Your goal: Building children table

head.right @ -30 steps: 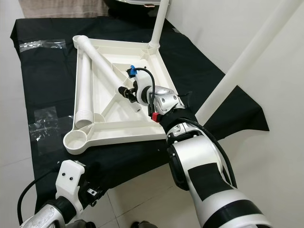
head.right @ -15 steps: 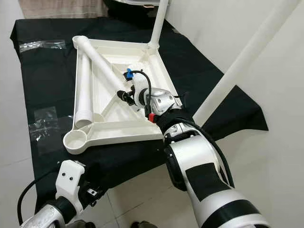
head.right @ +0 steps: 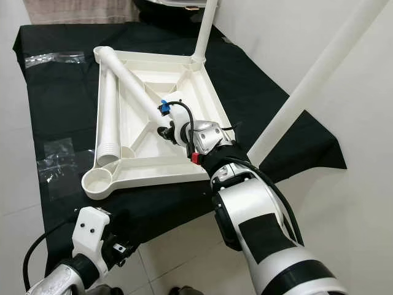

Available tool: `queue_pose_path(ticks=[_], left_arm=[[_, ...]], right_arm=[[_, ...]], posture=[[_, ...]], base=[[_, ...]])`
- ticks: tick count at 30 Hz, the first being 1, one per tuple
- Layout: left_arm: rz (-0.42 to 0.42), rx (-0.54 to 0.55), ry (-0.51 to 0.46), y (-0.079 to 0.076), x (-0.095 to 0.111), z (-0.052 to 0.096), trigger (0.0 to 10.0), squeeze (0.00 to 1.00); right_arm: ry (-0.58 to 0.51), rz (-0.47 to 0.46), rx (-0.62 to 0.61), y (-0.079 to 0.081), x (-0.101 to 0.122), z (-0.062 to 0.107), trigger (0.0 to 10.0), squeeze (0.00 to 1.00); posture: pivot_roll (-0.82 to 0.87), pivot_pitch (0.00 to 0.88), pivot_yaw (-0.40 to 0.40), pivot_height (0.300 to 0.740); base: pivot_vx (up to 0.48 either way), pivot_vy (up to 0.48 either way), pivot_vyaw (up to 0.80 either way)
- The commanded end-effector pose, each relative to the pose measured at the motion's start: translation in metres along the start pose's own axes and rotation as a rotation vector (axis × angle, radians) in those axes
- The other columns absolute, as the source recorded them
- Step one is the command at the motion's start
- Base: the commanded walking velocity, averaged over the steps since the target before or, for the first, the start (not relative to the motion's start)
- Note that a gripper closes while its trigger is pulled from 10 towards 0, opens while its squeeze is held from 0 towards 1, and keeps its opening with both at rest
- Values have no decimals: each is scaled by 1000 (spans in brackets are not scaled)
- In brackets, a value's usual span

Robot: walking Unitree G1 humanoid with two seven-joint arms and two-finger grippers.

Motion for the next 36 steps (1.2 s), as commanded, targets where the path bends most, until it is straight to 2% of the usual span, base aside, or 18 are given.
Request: queue_pose_path(ticks=[1, 6, 8, 9, 13, 16, 20, 25, 28, 29, 36], left_arm=[[16, -12, 7, -5, -2, 1, 10000, 0], [17, -12, 7, -5, -2, 1, 10000, 0], [18, -11, 7, -5, -2, 1, 10000, 0], [18, -11, 7, -5, -2, 1, 10000, 0], [16, -10, 6, -4, -2, 1, 10000, 0], [16, -10, 6, -4, -2, 1, 10000, 0], [14, -13, 10, -4, -2, 2, 10000, 0], [13, -14, 12, -5, -3, 2, 10000, 0], [13, -15, 13, -5, -4, 2, 10000, 0], [14, -15, 14, -5, -4, 2, 10000, 0], [13, -18, 14, -5, -4, 2, 10000, 0]], right_arm=[[34, -21, 10, 2, -12, -1, 0, 0], [27, -29, 12, 2, -10, -1, 0, 0], [-8, -96, 10, 3, -5, -1, 0, 0], [-8, -96, 10, 3, -5, -1, 0, 0], [-110, -278, -39, -3, 16, 2, 0, 0], [-110, -278, -39, -3, 16, 2, 0, 0], [-152, -374, -128, -16, 24, 6, 0, 0], [-115, -340, -142, -20, 18, 8, 0, 0], [-59, -305, -167, -24, 5, 10, 0, 0], [-19, -299, -182, -27, -5, 11, 0, 0], [33, -345, -207, -25, -21, 10, 0, 0]], posture=[[65, 134, -194, 740], [63, 134, -194, 740], [64, 133, -195, 740], [64, 133, -195, 740], [67, 131, -194, 740], [67, 131, -194, 740], [68, 125, -192, 740], [73, 116, -191, 740], [72, 112, -190, 740], [72, 112, -190, 740], [70, 110, -185, 740]], base=[[0, 0, 0], [0, 0, 0], [0, 0, 0], [0, 0, 0], [0, 0, 0], [0, 0, 0], [0, 0, 0], [0, 0, 0], [0, 0, 0], [0, 0, 0], [0, 0, 0]])
Point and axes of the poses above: a point about 5 cm out from each wrist's last joint towards the gripper, its own z axis pointing back from the gripper into the wrist, its own x axis along the axis of the wrist's last joint, y = z × x, the point moved 2 cm from there along -z, pointing out of the wrist towards the gripper, and after that the axes turned 12 degrees about z, right-handed, at the moved point
